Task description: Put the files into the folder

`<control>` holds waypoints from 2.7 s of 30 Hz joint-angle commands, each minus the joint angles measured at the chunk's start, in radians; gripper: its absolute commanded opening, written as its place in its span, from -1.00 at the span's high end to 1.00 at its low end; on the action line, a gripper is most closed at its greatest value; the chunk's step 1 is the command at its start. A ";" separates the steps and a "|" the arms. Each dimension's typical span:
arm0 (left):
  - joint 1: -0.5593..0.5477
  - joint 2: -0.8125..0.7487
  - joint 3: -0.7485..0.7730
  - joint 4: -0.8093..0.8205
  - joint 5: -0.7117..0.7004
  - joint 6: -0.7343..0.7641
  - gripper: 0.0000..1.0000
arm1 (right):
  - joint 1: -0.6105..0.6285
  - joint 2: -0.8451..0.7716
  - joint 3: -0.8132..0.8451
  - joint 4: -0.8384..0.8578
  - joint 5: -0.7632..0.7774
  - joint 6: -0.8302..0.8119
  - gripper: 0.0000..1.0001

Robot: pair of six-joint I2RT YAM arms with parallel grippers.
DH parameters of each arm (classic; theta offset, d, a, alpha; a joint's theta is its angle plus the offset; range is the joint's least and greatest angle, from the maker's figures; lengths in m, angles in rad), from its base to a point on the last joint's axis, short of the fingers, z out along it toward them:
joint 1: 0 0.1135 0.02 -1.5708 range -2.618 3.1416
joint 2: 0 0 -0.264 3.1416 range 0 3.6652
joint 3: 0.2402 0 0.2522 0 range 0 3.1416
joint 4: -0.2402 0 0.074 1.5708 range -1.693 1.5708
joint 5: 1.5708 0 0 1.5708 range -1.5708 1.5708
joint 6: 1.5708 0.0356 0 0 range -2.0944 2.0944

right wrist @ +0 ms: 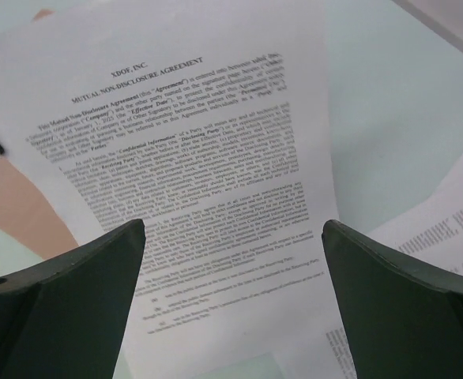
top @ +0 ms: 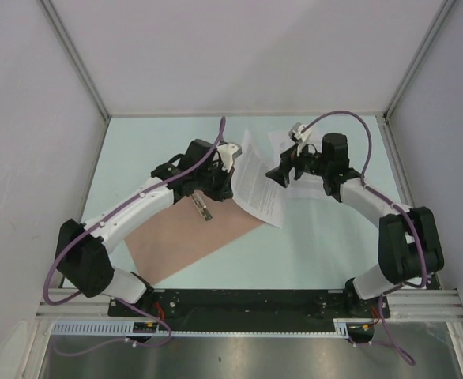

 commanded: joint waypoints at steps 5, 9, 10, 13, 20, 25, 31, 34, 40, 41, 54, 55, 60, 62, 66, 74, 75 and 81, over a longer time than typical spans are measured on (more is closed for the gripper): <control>-0.105 -0.061 -0.036 -0.111 -0.202 0.218 1.00 | -0.070 0.141 0.119 0.107 -0.339 -0.250 -0.99; -0.124 -0.083 -0.045 -0.098 -0.226 0.226 1.00 | -0.096 0.210 0.167 0.094 -0.440 -0.228 -0.99; -0.150 -0.091 -0.046 -0.100 -0.257 0.233 1.00 | -0.090 0.225 0.180 0.086 -0.469 -0.227 -0.99; -0.197 -0.118 -0.060 -0.094 -0.315 0.258 1.00 | -0.058 0.275 0.225 0.063 -0.468 -0.230 -0.93; -0.199 -0.193 -0.091 -0.093 -0.329 0.264 1.00 | 0.002 0.336 0.249 0.127 -0.429 -0.191 -0.92; -0.201 -0.212 -0.077 -0.123 -0.337 0.278 1.00 | -0.018 0.356 0.251 0.164 -0.472 -0.193 -0.93; -0.202 -0.212 -0.065 -0.130 -0.390 0.281 1.00 | 0.006 0.350 0.251 0.152 -0.567 -0.183 -0.58; -0.202 -0.215 -0.056 -0.126 -0.396 0.278 1.00 | 0.020 0.354 0.251 0.115 -0.592 -0.202 -0.30; -0.202 -0.206 -0.059 -0.135 -0.458 0.266 1.00 | 0.013 0.361 0.251 0.136 -0.615 -0.142 0.43; -0.201 -0.201 -0.059 -0.134 -0.467 0.263 1.00 | 0.008 0.359 0.251 0.135 -0.615 -0.133 0.61; 0.002 -0.040 0.010 -0.101 -0.546 0.028 -0.24 | 0.025 0.353 0.251 0.032 -0.401 -0.015 1.00; 0.012 -0.020 0.023 -0.113 -0.574 0.005 -0.34 | 0.023 0.358 0.251 0.059 -0.373 0.046 1.00; 0.155 -0.028 0.023 -0.092 -0.562 -0.150 -0.99 | -0.003 0.456 0.321 -0.013 -0.311 0.203 1.00; 0.195 -0.064 -0.037 -0.059 -0.498 -0.205 -0.99 | 0.011 0.495 0.366 -0.072 -0.302 0.188 1.00; 0.307 -0.092 -0.109 0.024 -0.337 -0.271 -0.92 | 0.030 0.569 0.433 -0.161 -0.325 0.186 1.00; 0.356 -0.062 -0.154 0.066 -0.214 -0.311 -0.88 | 0.040 0.707 0.620 -0.400 -0.405 0.070 1.00; 0.359 -0.045 -0.158 0.081 -0.203 -0.316 -0.88 | 0.045 0.726 0.653 -0.501 -0.409 0.007 1.00; 0.367 0.023 -0.166 0.104 -0.176 -0.328 -0.87 | 0.065 0.836 0.861 -0.735 -0.402 -0.144 1.00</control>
